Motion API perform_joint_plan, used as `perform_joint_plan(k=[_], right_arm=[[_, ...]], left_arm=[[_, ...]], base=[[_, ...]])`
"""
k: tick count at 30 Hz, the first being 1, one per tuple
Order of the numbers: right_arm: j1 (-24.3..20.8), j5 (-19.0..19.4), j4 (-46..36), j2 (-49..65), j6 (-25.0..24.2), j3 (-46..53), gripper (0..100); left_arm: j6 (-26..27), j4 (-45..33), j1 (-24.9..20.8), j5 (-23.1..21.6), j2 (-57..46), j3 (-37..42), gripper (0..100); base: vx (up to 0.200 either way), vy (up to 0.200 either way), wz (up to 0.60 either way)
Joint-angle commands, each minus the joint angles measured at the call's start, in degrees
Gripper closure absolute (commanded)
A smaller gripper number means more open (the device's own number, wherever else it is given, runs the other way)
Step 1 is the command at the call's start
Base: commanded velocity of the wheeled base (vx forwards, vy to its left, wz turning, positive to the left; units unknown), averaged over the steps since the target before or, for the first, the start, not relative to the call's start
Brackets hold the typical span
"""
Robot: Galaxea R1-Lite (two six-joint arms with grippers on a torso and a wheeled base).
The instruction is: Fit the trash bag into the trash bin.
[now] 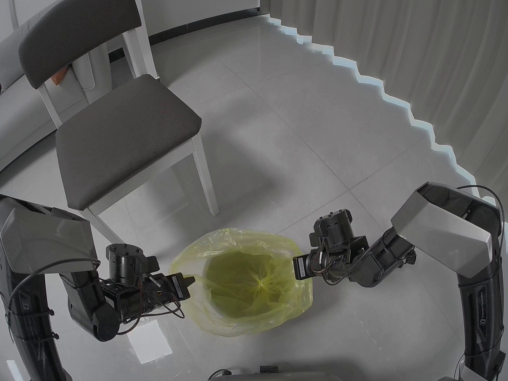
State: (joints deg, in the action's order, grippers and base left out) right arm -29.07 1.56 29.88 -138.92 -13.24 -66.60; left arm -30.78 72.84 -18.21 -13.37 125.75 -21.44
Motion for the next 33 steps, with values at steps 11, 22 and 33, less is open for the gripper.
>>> perform_joint_plan(k=[11,22,33], right_arm=[[-0.11,-0.33,-0.08,2.78,0.32,-0.02,100],[-0.46,-0.51,-2.02,0.67,1.90,0.24,100],[0.07,-0.77,-2.81,7.62,3.75,3.93,0]], left_arm=[[0.02,2.31,-1.12,0.10,-0.33,2.20,100],[0.02,2.48,-1.39,0.72,0.20,3.60,100],[0.28,7.14,-1.56,0.72,-0.33,6.94,100]], base=[[0.000,0.000,0.00],[0.000,0.000,0.00],[0.000,0.000,0.00]])
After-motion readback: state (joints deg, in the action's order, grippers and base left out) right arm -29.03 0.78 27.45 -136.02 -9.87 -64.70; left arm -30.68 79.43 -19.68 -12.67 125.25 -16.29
